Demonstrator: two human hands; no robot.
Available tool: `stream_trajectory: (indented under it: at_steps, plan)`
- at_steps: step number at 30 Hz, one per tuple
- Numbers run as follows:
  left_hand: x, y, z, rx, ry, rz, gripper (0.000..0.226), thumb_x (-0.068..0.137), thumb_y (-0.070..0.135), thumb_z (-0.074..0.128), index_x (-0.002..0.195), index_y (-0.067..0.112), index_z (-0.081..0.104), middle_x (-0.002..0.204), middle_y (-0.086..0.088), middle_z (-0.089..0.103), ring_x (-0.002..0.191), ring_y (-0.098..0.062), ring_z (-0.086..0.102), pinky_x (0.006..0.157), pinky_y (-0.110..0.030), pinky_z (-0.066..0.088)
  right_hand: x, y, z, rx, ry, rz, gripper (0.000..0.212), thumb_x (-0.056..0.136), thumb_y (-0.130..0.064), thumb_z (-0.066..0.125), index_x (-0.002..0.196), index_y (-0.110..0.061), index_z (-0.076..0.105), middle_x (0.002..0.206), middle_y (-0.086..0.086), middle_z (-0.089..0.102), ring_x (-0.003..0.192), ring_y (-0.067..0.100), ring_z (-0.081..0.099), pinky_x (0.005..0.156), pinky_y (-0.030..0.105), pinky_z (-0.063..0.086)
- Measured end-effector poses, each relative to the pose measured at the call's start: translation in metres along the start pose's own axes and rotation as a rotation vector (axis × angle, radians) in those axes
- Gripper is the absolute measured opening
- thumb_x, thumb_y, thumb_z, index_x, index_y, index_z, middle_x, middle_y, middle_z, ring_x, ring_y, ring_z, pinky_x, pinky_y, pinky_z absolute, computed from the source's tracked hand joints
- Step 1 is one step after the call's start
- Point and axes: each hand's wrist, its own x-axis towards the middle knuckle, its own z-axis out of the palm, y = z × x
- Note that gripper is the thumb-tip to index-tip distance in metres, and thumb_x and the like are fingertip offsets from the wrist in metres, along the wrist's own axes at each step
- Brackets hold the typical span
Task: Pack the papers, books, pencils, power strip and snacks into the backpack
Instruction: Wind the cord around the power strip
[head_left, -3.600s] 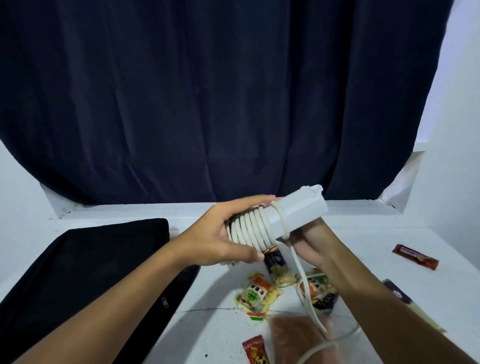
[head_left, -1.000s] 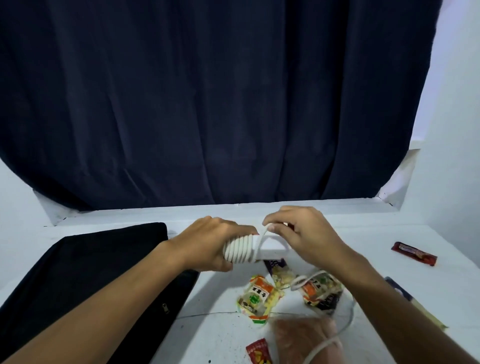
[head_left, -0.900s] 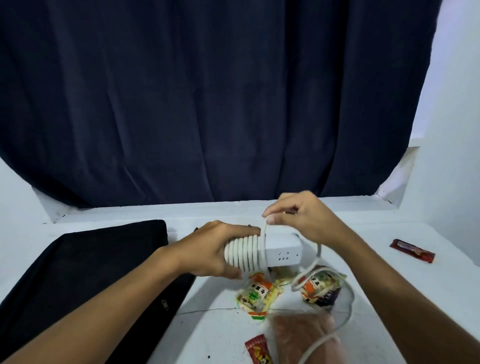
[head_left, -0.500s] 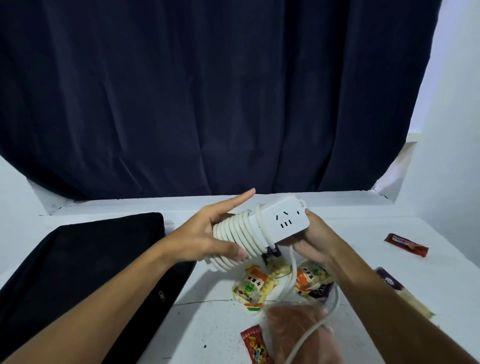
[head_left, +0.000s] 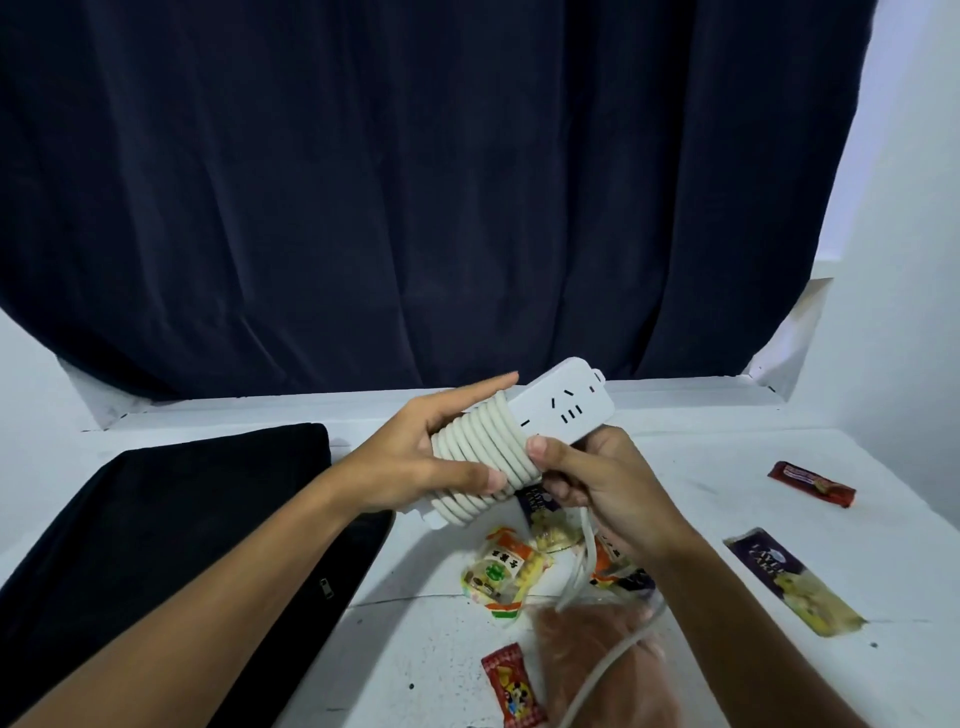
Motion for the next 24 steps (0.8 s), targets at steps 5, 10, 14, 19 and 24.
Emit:
stream_trajectory:
  at_steps: [5,10,14,19,24]
  plan:
    - [-0.001,0.000,0.000,0.050,0.049,0.015,0.080,0.069,0.007,0.079,0.140,0.023,0.047,0.121,0.000,0.064,0.111,-0.014,0.062,0.087,-0.024,0.051,-0.011,-0.001,0.018,0.013,0.174,-0.020,0.024,0.083,-0.022,0.069,0.096,-0.001,0.068,0.062,-0.007,0.065,0.050,0.000,0.057,0.048,0.013,0.045]
    - [-0.005,-0.004,0.002,0.026,0.084,0.026,0.078,0.068,0.008,0.079,0.138,0.022,0.049,0.126,-0.007,0.061,0.113,-0.019,0.061,0.088,-0.027,0.053,-0.011,0.003,0.032,-0.049,0.341,-0.045,0.051,0.064,-0.046,0.072,0.099,-0.009,0.073,0.091,0.002,0.076,0.091,0.021,0.071,0.081,0.047,0.058]
    - [-0.008,-0.002,-0.004,0.037,0.113,0.037,0.073,0.067,0.008,0.079,0.133,0.022,0.054,0.121,-0.008,0.063,0.108,-0.021,0.062,0.083,-0.029,0.055,-0.012,-0.002,0.032,-0.186,0.230,-0.031,0.045,0.071,-0.053,0.065,0.096,-0.017,0.071,0.082,-0.005,0.075,0.081,0.011,0.070,0.072,0.032,0.058]
    - [-0.004,0.005,-0.015,0.199,0.189,0.034,0.076,0.063,0.021,0.083,0.133,0.025,0.055,0.115,0.007,0.065,0.106,-0.007,0.061,0.087,-0.025,0.053,-0.005,-0.005,0.010,-0.467,0.028,0.118,0.007,0.085,-0.019,0.070,0.091,-0.018,0.067,0.077,0.002,0.071,0.065,0.015,0.065,0.058,0.027,0.052]
    - [-0.002,0.013,-0.033,0.244,0.367,0.048,0.073,0.066,0.014,0.087,0.131,0.027,0.056,0.113,0.007,0.065,0.104,-0.006,0.061,0.083,-0.020,0.050,0.010,0.005,-0.007,-0.576,-0.011,0.204,0.012,0.092,-0.010,0.059,0.081,-0.010,0.065,0.066,0.004,0.061,0.058,0.018,0.062,0.066,0.037,0.056]
